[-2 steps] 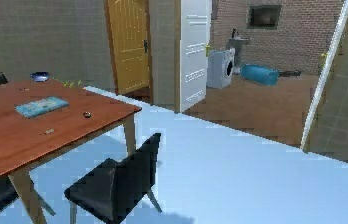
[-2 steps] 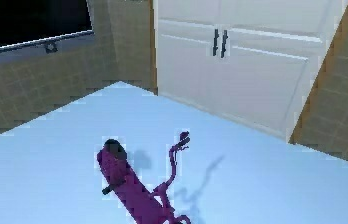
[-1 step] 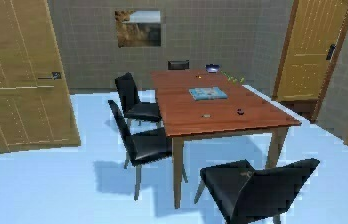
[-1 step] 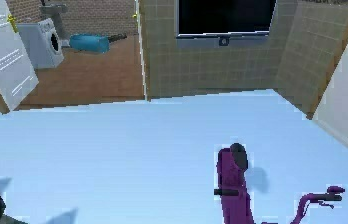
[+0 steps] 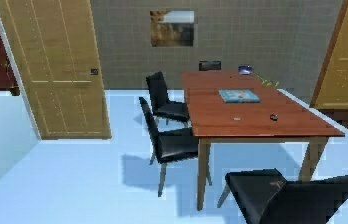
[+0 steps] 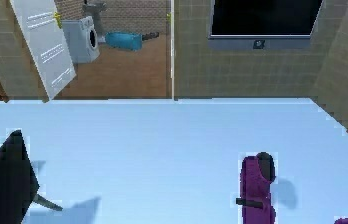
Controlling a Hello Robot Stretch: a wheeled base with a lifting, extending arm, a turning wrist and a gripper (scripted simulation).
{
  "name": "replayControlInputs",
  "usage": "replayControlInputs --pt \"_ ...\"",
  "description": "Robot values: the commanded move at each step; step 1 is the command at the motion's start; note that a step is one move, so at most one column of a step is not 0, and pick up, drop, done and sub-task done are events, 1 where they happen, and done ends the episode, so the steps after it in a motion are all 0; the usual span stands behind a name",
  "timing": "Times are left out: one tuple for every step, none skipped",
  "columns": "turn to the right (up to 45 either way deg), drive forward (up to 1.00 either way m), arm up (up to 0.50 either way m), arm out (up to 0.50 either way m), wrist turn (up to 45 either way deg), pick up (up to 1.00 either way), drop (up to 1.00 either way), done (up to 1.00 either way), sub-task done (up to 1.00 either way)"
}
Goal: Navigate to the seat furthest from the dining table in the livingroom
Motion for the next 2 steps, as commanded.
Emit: replayControlInputs --pt "0.0 0.30 0.00 0.00 0.0 0.00 0.00 0.00 0.00" --pt "-6.0 0.00 0.00 0.00 0.0 0.00 0.00 0.00 0.00"
